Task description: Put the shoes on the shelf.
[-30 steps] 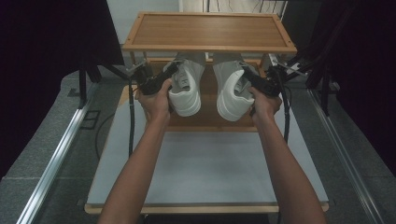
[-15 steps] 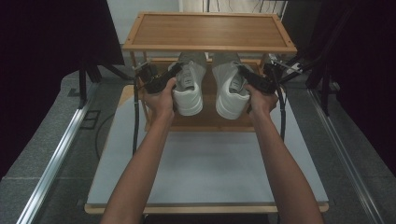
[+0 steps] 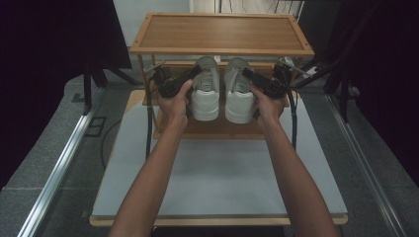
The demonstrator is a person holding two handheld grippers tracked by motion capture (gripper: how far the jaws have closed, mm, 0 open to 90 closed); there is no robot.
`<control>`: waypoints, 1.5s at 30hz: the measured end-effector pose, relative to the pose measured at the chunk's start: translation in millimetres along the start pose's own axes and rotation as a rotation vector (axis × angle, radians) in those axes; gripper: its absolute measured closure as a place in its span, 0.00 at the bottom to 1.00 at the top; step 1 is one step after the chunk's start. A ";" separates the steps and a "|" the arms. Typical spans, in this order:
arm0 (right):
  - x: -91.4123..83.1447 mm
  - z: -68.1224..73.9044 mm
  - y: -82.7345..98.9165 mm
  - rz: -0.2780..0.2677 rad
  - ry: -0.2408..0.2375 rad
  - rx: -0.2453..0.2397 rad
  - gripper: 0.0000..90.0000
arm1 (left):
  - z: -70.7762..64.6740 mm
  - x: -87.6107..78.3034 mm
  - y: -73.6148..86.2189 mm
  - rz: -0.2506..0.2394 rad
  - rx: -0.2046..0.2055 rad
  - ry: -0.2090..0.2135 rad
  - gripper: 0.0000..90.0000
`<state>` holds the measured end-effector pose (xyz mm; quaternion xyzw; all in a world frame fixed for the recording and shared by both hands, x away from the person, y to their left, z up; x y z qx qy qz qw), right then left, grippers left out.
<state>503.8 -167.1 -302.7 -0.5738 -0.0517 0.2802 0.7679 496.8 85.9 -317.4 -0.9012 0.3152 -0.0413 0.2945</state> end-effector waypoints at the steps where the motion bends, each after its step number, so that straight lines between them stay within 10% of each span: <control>1: -2.0 0.4 -0.5 -0.002 -0.010 0.012 0.48 | 0.3 -1.8 0.6 0.001 0.000 0.003 0.50; 11: -28.4 -6.4 5.0 -0.016 -0.093 -0.067 0.47 | -2.9 -29.8 3.4 0.003 0.049 0.038 0.52; 17: -53.5 -14.2 3.0 -0.069 -0.028 -0.139 0.56 | -0.4 -55.0 -0.5 -0.022 0.098 0.034 0.56; 22: -56.0 -26.3 16.4 0.052 0.014 -0.224 0.74 | 10.1 -66.5 3.6 -0.009 0.154 -0.051 0.70; 29: -36.3 -28.2 35.9 0.168 0.067 -0.335 0.87 | 21.9 -49.5 21.5 0.061 0.265 -0.201 0.82; 45: -10.6 -17.7 38.7 0.195 0.079 -0.405 1.00 | 19.6 -22.3 32.3 0.120 0.293 -0.226 0.96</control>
Point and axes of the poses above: each handheld gripper's, and its own axes: x roughly forward along the jaws, y roughly out of its underside, z roughly to its left, the point moved 5 cm from there along x, roughly forward along the jaws, and after that the axes turned 15 degrees about -x, right-handed, at the moved point
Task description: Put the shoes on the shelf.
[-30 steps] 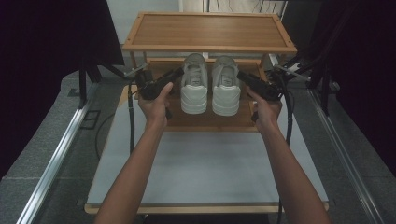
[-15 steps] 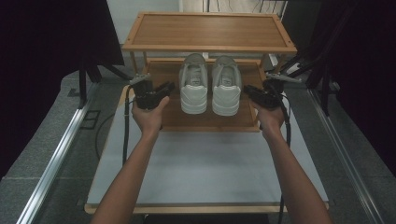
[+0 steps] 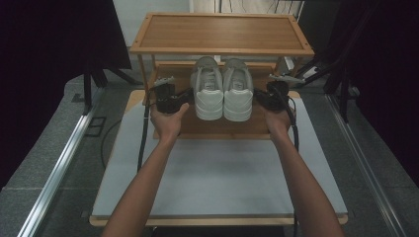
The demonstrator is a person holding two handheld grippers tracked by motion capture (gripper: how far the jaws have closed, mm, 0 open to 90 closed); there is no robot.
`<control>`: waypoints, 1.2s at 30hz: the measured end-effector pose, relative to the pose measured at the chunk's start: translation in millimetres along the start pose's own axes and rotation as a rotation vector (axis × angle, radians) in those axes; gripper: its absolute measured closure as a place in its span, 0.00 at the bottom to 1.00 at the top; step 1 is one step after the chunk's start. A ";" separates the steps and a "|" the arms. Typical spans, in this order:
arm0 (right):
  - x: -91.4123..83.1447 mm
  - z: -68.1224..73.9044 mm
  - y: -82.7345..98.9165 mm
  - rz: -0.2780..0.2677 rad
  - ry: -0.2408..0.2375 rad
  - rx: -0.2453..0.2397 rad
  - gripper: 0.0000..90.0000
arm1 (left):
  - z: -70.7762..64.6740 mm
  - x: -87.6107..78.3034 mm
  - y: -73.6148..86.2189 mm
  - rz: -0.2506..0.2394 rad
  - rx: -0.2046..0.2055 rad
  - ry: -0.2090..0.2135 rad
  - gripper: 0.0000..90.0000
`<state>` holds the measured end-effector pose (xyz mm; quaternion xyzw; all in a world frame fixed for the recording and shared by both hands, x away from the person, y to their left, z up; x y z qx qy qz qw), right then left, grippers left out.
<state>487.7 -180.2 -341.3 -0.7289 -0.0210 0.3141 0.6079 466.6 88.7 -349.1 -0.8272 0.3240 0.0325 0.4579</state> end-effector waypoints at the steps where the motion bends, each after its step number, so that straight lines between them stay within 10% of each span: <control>1: 0.1 0.1 -0.2 -0.001 0.000 0.004 1.00 | 1.2 1.1 -0.5 0.004 -0.006 0.003 0.96; 18: -6.1 -2.7 2.6 -0.034 -0.013 0.034 0.90 | 11.1 -2.0 -3.8 0.006 -0.068 0.054 0.81; 36: -67.4 -2.0 12.4 -0.167 -0.061 -0.053 0.92 | -4.7 -53.0 7.5 -0.007 0.050 0.115 0.72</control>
Point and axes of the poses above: each handheld gripper's, and its own axes: x roughly forward along the jaws, y roughly out of its underside, z roughly to its left, the point moved 5 cm from there along x, roughly forward along the jaws, and after that the axes turned 15 degrees about -x, right-handed, at the moved point
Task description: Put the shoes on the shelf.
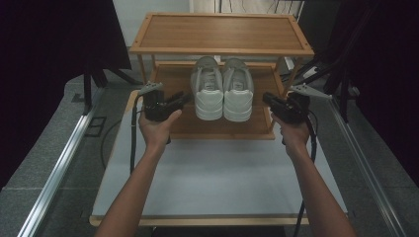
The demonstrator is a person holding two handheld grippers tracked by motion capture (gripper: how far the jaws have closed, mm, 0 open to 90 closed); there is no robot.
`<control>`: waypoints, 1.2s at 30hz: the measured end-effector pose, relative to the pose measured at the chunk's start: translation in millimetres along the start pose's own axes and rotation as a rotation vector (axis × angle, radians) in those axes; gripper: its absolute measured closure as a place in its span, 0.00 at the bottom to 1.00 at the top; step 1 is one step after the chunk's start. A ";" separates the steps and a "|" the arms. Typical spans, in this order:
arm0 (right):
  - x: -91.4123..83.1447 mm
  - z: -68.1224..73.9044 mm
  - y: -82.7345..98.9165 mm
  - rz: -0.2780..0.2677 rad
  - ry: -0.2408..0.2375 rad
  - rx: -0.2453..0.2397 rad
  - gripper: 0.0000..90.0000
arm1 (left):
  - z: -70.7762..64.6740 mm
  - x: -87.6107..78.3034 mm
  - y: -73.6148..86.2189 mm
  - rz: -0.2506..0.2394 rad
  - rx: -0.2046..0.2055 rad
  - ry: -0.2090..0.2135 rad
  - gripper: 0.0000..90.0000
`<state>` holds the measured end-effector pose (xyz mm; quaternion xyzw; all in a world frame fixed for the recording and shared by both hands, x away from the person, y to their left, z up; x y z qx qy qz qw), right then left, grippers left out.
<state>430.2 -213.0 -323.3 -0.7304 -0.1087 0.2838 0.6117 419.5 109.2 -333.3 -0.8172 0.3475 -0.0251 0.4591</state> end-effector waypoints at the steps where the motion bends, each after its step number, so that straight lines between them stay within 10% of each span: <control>1: -3.8 1.1 0.8 -0.004 -0.004 -0.008 0.92 | -1.0 -3.0 1.3 -0.001 0.010 0.002 0.71; 10: -39.5 13.8 17.9 -0.072 -0.072 -0.054 0.90 | -7.4 -35.9 28.2 -0.033 0.011 0.099 0.66; 36: -95.1 38.0 127.2 -0.036 -0.123 -0.045 0.70 | 36.5 -88.6 123.3 0.089 0.053 0.123 0.52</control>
Point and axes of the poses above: each handheld gripper's, and its own axes: x roughly forward along the jaws, y roughly out of its underside, z roughly to its left, the point moved 5 cm from there along x, roughly forward along the jaws, and after that the axes turned 15 degrees about -x, right-handed, at the moved point
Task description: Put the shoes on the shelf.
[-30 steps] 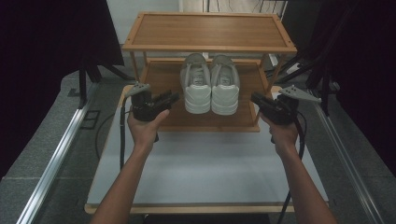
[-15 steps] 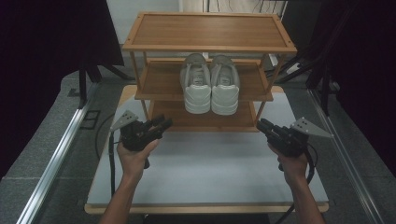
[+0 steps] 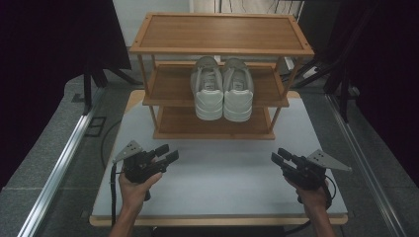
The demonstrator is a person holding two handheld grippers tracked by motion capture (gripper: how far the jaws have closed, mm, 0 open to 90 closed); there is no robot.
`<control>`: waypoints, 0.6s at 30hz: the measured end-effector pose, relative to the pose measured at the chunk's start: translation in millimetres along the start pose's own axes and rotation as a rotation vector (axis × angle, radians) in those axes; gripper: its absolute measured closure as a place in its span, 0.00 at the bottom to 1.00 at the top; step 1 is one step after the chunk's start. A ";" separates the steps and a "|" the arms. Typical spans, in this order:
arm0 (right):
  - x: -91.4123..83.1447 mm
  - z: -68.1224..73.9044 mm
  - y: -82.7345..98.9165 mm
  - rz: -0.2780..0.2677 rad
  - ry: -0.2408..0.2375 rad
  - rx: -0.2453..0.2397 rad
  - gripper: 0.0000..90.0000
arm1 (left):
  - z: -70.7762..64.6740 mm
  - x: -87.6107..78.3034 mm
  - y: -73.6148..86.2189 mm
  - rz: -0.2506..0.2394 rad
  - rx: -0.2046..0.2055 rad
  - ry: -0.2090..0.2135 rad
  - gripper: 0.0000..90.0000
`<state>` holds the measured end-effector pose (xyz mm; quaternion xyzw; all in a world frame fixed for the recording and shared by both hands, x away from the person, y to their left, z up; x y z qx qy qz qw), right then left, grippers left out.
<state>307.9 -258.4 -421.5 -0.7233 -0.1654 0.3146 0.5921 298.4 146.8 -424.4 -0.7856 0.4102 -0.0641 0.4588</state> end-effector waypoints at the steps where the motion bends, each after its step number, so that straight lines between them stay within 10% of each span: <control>1: 0.1 0.0 1.1 -0.002 -0.003 0.004 0.70 | 0.0 -0.4 1.6 0.006 0.014 -0.010 0.51; 18: 0.8 -2.4 8.6 0.021 0.018 0.000 0.50 | 0.5 4.1 10.3 0.015 0.009 -0.010 0.46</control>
Point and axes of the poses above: each handheld gripper's, and its own axes: x roughly forward along the jaws, y roughly out of its underside, z roughly to its left, the point moved 5 cm from there along x, roughly forward along the jaws, and after that the axes turned 15 degrees about -x, right-handed, at the moved point
